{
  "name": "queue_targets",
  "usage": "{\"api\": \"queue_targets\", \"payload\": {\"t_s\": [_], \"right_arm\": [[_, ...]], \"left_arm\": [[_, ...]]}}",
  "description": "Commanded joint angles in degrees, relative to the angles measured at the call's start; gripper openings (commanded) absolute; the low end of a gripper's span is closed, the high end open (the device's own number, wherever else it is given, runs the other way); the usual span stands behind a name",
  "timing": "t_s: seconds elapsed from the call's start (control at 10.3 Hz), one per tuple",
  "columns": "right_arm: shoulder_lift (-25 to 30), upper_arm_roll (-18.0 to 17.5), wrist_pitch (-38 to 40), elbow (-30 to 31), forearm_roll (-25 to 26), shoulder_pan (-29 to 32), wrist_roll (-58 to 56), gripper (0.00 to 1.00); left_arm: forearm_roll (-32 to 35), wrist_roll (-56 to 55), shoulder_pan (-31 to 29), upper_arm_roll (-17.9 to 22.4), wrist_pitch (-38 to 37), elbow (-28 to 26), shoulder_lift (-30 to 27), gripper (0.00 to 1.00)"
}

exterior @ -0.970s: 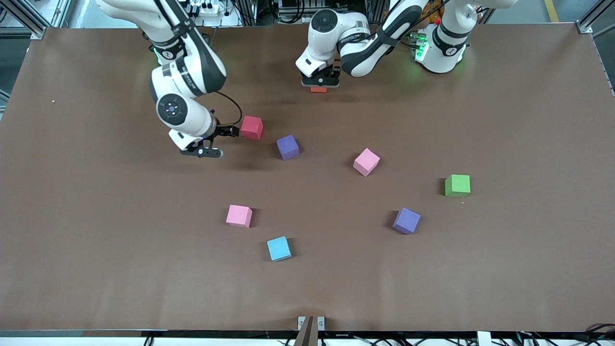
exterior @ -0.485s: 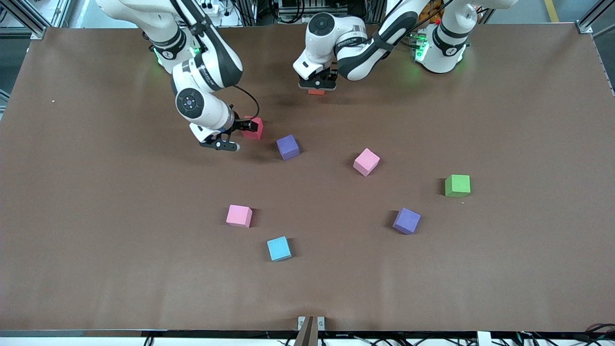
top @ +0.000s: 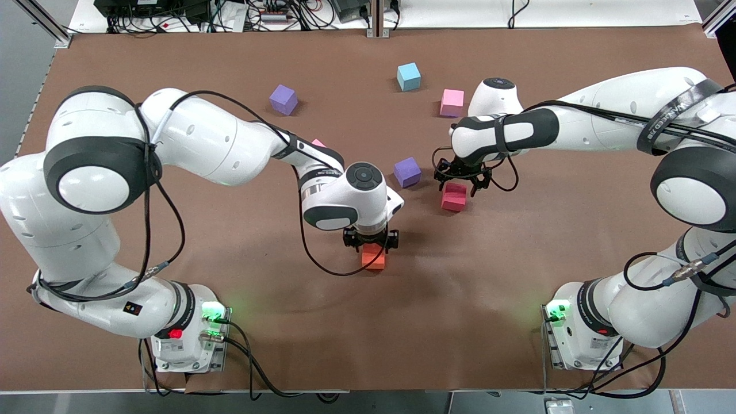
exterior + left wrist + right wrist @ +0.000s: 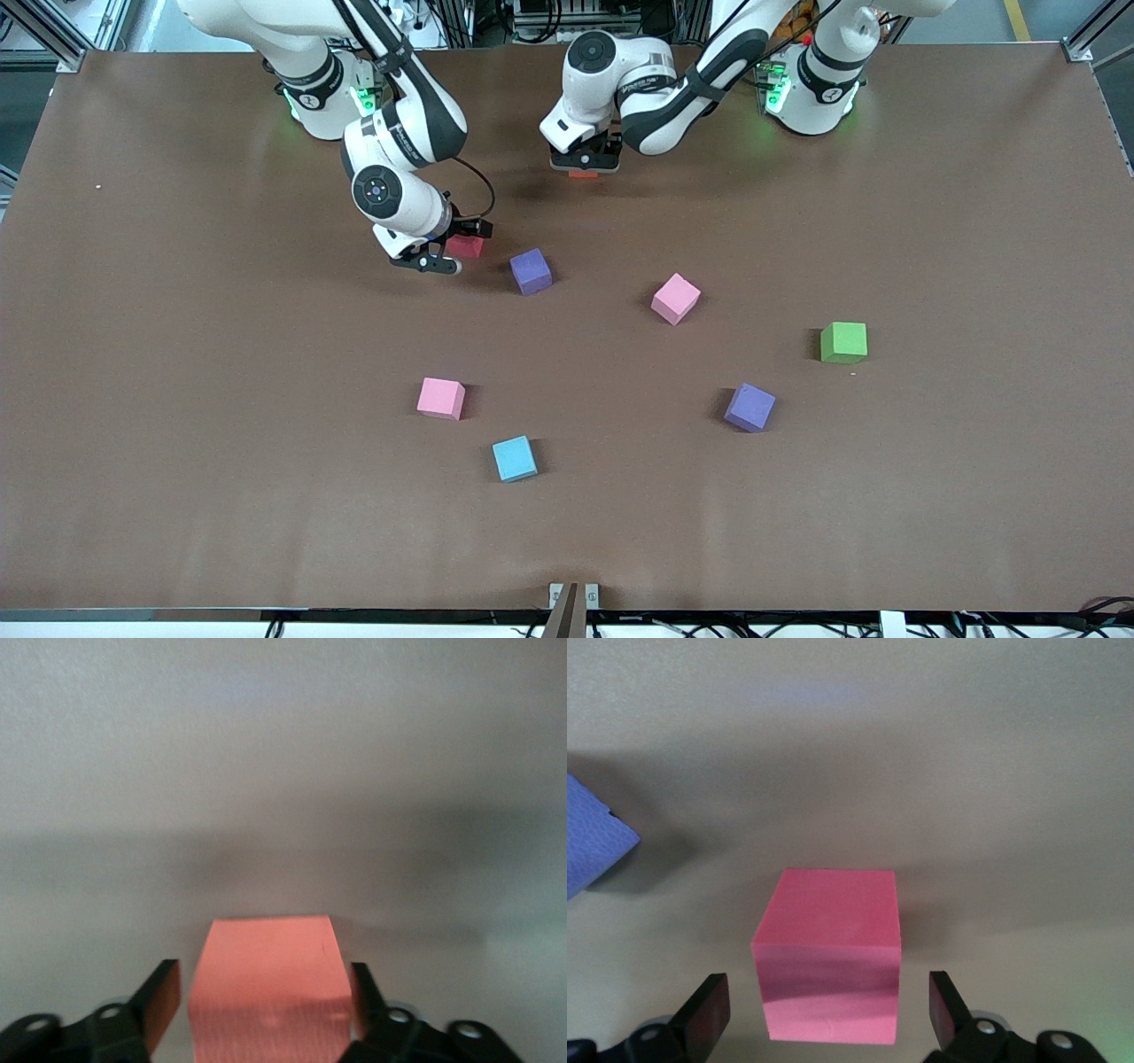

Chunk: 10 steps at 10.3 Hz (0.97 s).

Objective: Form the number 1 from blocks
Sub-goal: 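Place the orange block mid-table with the left gripper while the right grasps red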

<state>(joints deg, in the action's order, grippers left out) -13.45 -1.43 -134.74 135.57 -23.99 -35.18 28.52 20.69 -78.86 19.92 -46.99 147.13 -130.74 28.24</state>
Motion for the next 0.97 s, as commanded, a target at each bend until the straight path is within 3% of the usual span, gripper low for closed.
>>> {"api": "queue_targets", "payload": {"t_s": [0.0,0.19,0.49,0.58,0.87], "right_arm": [[-1.0,0.0,-1.3,0.7,-1.4,-0.4,-0.5,0.95],[-2.5,-0.1,-3.3,0.7,-1.4,-0.5,-0.4,0.88],[-2.3,-0.2,-3.0,0.4,-1.5,-0.7,0.4,0.37],[-1.7,-0.2,-2.6,0.2,-1.5,-1.2,1.8,0.33],[-0.4,-2.5,-2.5,-3.5,0.4,-8.0,11.4,0.41]], "left_arm": [[2.2,-2.3,-1.5,0.2,-0.1,0.8,-1.2,1.00],[2.2,-2.2,-4.3,0.1,-1.2,0.8,-5.0,1.00],[1.6,-1.5,-10.3,0.4,-4.0,1.6,-10.0,1.00],[1.5,-1.4,-11.2,1.3,-4.1,3.0,-9.9,1.00],[1.4,2.8,-13.7,7.7,-4.1,5.2,-9.9,1.00]]}}
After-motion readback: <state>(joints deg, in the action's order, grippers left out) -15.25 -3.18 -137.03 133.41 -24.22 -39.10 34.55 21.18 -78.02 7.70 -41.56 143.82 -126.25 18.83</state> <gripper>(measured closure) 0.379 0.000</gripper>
